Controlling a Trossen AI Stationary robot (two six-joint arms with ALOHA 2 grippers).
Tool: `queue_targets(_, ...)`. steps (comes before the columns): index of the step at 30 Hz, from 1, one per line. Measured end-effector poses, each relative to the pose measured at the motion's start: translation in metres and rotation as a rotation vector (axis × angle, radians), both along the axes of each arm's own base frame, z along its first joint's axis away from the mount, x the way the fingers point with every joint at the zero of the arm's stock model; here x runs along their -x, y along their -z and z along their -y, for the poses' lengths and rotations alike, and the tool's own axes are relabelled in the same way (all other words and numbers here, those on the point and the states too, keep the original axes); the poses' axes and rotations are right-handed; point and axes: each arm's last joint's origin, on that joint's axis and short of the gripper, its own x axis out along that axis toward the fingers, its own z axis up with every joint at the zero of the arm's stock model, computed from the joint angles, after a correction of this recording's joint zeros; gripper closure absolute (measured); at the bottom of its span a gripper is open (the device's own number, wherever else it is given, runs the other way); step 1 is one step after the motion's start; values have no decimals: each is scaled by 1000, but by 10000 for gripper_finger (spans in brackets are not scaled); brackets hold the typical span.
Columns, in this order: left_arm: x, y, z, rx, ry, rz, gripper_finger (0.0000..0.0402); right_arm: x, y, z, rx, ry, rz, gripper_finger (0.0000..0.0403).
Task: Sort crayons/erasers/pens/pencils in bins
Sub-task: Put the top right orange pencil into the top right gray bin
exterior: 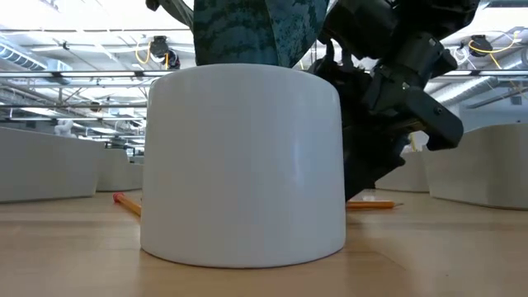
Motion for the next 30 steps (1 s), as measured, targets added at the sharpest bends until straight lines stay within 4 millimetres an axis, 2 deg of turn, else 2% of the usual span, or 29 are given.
queue_targets(5,0,0,0,0,0,0,215,12,10,3,13,1,-35,388)
queue_targets(9,0,0,0,0,-1,0,215,14,7,4,10,1,-27,392)
queue_targets(12,0,0,0,0,-1,0,215,16,-9,5,1,4,7,379)
queue_targets(16,0,0,0,0,-1,1,215,23,-43,17,18,91,87,372)
queue_targets(20,0,0,0,0,-1,1,215,33,-96,46,-8,306,247,382)
queue_targets(25,0,0,0,0,-1,1,215,69,-147,92,-43,671,395,385)
queue_targets(27,0,0,0,0,-1,1,215,91,-160,111,-56,868,414,385)
queue_targets(30,0,0,0,0,-1,2,215,128,-165,139,-104,1203,355,385)
